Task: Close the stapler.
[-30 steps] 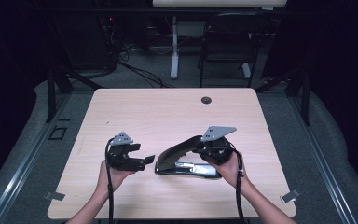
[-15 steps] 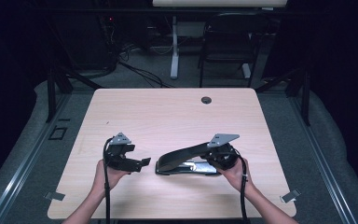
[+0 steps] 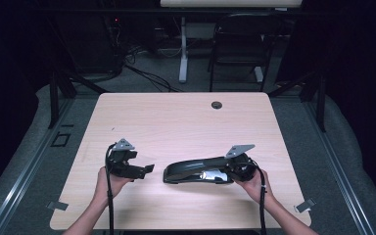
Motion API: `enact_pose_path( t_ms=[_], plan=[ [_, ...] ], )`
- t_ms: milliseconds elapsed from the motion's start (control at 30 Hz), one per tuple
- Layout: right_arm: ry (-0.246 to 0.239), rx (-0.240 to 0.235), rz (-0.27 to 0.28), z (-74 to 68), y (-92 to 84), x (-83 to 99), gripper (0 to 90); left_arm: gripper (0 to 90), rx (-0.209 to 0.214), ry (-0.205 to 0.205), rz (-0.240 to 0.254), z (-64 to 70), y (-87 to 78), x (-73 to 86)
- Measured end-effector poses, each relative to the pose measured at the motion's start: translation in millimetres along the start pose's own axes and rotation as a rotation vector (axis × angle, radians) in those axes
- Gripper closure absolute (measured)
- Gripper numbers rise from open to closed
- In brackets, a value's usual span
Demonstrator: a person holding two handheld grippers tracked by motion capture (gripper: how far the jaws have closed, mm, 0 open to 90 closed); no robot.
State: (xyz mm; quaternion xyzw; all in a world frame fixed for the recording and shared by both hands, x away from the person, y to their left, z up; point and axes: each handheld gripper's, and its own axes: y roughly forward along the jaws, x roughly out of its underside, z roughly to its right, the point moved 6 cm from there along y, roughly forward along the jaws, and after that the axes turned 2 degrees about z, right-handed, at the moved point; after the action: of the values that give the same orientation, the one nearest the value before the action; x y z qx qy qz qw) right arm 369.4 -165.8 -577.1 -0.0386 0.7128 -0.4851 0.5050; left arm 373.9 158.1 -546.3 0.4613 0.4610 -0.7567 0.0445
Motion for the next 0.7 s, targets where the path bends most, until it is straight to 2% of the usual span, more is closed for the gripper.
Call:
enact_pose_path(
  t_ms=[133, 267, 333, 367, 467, 600, 700],
  plan=[
    [0.026, 0.014, -0.044, 6.0, -2.7, 9.3, 90.0, 9.8, -0.003, -0.002, 0.003, -0.9, -0.8, -0.2],
    [0.071, 0.043, -0.031, 15.2, -12.2, 10.0, 90.0, 6.4, 0.006, -0.008, 0.013, -2.2, -2.4, 0.1],
    [0.125, 0.049, -0.022, 20.1, -17.8, 8.7, 90.0, 5.2, 0.004, -0.008, 0.011, -3.2, -2.9, 0.6],
    [0.132, 0.057, -0.032, 22.8, -20.9, 8.2, 90.0, 5.1, 0.004, -0.008, 0.011, -3.7, -3.0, 0.9],
    [0.162, 0.098, -0.016, 29.4, -30.7, 4.0, 90.0, 3.9, 0.004, -0.008, 0.011, -4.6, -3.1, 1.0],
    [0.151, 0.126, 0.051, 29.1, -47.4, -7.0, 90.0, 0.3, 0.013, -0.016, 0.013, -4.1, -2.7, 0.7],
    [0.113, 0.134, 0.093, 22.6, -59.2, -17.5, 90.0, 0.2, 0.013, -0.010, 0.005, -4.4, -2.2, 1.0]
  ],
)
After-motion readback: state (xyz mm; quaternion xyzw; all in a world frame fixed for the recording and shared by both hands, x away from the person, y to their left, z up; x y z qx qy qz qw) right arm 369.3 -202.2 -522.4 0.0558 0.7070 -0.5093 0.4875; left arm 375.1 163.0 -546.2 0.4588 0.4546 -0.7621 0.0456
